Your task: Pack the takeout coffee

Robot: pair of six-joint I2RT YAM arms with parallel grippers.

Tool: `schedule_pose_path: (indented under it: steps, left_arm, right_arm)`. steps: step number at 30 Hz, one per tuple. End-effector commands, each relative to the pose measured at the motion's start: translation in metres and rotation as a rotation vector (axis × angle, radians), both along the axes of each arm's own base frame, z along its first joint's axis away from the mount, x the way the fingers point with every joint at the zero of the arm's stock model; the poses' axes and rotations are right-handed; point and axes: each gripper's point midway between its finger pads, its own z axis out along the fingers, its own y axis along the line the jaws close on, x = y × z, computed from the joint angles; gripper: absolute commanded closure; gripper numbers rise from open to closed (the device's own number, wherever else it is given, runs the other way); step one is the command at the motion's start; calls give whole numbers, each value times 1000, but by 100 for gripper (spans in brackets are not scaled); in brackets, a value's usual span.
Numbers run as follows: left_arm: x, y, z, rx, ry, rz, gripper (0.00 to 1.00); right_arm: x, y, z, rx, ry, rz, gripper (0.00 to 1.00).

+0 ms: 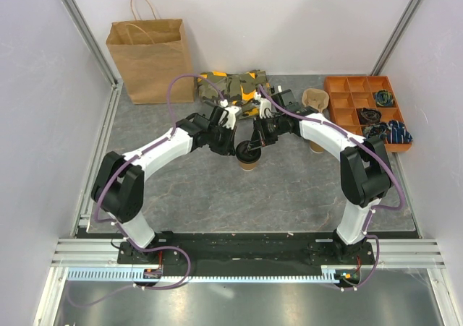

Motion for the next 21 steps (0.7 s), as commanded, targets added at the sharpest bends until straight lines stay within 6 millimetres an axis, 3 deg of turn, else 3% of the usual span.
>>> schedule_pose_path:
  steps: [1, 4, 13, 17, 21]
  left_arm:
    - [0, 1, 44, -30, -69, -18, 92]
    - [-6, -1, 61, -65, -84, -24, 92]
    - [-22, -15, 54, -91, -57, -56, 92]
    - [-20, -25, 37, -86, -52, -64, 92]
    - [-23, -21, -7, -17, 10, -50, 93]
  right_arm:
    - [-2, -4, -6, -22, 0, 3, 88]
    - [-2, -2, -2, -13, -3, 4, 88]
    - [-1, -2, -2, -11, -1, 1, 88]
    - [-1, -2, -4, -14, 2, 0, 88]
    - [-1, -2, -8, -20, 10, 0, 88]
